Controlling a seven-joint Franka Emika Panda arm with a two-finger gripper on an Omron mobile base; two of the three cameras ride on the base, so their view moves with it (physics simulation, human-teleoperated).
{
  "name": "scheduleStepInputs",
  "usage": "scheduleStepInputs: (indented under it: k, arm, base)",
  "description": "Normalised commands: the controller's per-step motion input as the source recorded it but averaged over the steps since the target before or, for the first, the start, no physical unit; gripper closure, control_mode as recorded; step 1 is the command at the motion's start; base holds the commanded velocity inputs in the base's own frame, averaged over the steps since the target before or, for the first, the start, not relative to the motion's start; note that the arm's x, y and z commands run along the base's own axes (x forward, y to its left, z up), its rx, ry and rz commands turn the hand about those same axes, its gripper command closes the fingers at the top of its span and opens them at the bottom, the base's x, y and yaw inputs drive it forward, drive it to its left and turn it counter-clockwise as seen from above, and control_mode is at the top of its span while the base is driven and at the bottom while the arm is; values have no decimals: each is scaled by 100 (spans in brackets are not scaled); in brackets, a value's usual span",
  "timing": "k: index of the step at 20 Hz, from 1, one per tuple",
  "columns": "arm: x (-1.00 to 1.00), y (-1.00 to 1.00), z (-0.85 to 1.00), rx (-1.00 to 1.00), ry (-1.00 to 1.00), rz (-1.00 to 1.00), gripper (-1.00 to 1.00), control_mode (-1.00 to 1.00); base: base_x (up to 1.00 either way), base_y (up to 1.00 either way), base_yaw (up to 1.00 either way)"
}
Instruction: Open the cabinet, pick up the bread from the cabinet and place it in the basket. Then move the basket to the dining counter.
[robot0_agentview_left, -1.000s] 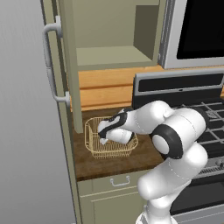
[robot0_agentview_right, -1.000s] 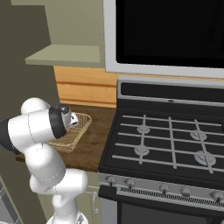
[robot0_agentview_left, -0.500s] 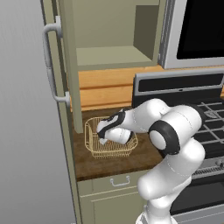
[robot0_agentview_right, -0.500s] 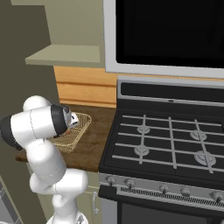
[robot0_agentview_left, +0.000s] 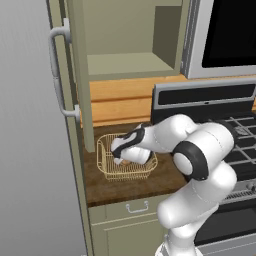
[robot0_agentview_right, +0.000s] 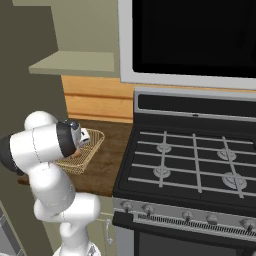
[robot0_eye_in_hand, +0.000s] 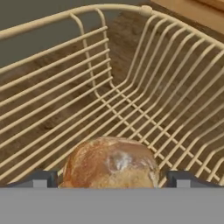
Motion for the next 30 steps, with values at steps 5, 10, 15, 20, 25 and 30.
scheduleStepInputs:
  k: [5,10,15,20,25,30]
  arm:
    - [-9,-4,47,0,-4,-3,-100,-100]
    - [-26,-16,56,0,-8,-7,-100,-100]
    - [-41,-11,77,0,-3,-9,-100,-100]
    - [-32,-22,82,0,3,-14,-100,-100]
    - [-28,-32,76,0,0,-20,-100,-100]
    - [-44,-47,31,7,-1,-21,-100,-100]
  base:
    - [0,0,0]
    - [0,0,0]
    - [0,0,0]
    - [0,0,0]
    - [0,0,0]
    - [0,0,0]
